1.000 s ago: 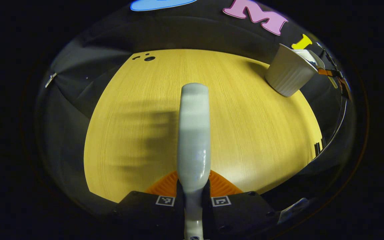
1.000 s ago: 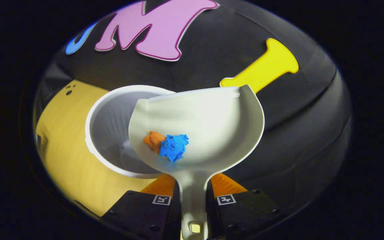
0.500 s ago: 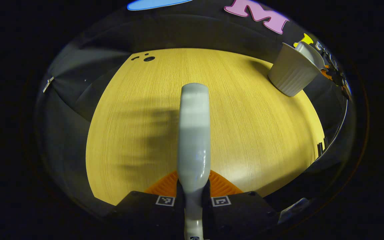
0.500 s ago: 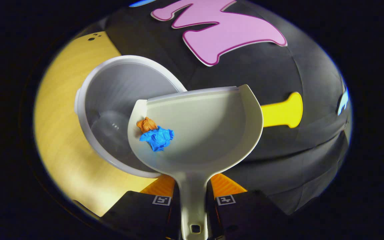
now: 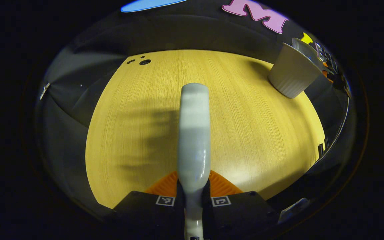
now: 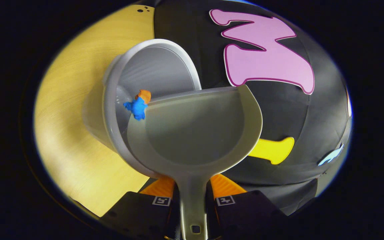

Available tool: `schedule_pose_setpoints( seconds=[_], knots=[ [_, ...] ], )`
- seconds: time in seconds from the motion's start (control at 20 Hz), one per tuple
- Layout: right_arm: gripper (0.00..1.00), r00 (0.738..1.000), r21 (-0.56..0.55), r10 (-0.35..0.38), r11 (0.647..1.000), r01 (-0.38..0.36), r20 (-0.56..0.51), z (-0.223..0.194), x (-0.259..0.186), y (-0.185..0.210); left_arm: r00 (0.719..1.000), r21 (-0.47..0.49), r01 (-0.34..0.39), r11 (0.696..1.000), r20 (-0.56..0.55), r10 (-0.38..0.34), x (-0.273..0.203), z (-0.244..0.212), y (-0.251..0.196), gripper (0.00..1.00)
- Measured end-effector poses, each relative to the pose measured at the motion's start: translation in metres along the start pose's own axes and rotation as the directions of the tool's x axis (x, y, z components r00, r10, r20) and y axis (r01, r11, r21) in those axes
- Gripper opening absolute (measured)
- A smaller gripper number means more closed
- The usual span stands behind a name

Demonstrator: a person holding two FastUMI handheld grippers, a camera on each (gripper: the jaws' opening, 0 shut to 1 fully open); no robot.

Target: Pick up the small broom and dustpan from the desktop, sweep the trash into the dustpan with the broom, and then empty the trash into the garbage bin.

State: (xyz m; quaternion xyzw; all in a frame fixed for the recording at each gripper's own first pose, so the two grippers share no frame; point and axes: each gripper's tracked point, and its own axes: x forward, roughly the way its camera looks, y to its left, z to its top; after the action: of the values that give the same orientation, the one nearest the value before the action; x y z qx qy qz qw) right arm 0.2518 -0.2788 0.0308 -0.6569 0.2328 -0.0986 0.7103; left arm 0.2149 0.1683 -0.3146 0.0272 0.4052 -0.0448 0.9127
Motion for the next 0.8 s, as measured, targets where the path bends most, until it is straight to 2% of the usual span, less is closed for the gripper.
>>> schedule_pose_setpoints(
  seconds=[0.2, 0.3, 0.4, 0.45, 0.5, 0.55, 0.65, 0.7, 0.8],
  knots=[
    [0.34, 1.0, -0.032, 0.003, 0.999, -0.002, 0.019, 0.01, -0.005, 0.004, 1.0, -0.009, 0.008, 1.0, 0.011, -0.008, 0.002, 0.007, -0.002, 0.27],
    [0.34, 1.0, -0.024, 0.01, 1.0, -0.009, 0.019, 0.012, -0.006, 0.005, 1.0, -0.033, 0.024, 0.999, 0.017, -0.023, 0.001, 0.008, -0.005, 0.23],
    [0.34, 0.999, 0.018, 0.032, 0.999, -0.032, 0.016, 0.012, -0.006, 0.005, 1.0, -0.051, 0.015, 0.999, 0.026, -0.014, -0.001, 0.007, 0.0, 0.25],
    [0.37, 0.999, 0.057, 0.052, 0.997, -0.052, 0.011, 0.011, -0.004, 0.004, 0.999, -0.058, 0.01, 0.998, 0.033, -0.008, -0.002, 0.007, 0.002, 0.25],
    [0.34, 0.997, 0.105, 0.074, 0.992, -0.074, 0.005, 0.01, -0.005, 0.006, 0.999, -0.067, 0.005, 0.998, 0.039, -0.003, -0.004, 0.008, 0.004, 0.25],
    [0.36, 0.995, 0.154, 0.1, 0.983, -0.098, -0.005, 0.007, -0.003, 0.005, 0.999, -0.077, 0.001, 0.997, 0.045, 0.002, -0.007, 0.007, 0.006, 0.27],
    [0.34, 0.987, 0.269, 0.161, 0.951, -0.15, -0.019, 0.001, -0.002, 0.005, 0.998, -0.093, 0.001, 0.996, 0.058, 0.004, -0.013, 0.006, 0.01, 0.25],
    [0.35, 0.98, 0.342, 0.197, 0.923, -0.179, -0.018, 0.001, -0.003, 0.006, 0.998, -0.098, -0.003, 0.995, 0.065, 0.009, -0.015, 0.006, 0.013, 0.25],
    [0.35, 0.964, 0.502, 0.264, 0.834, -0.228, -0.002, 0.0, -0.011, 0.008, 0.997, -0.108, -0.017, 0.994, 0.078, 0.025, -0.021, 0.005, 0.017, 0.25]
  ],
)
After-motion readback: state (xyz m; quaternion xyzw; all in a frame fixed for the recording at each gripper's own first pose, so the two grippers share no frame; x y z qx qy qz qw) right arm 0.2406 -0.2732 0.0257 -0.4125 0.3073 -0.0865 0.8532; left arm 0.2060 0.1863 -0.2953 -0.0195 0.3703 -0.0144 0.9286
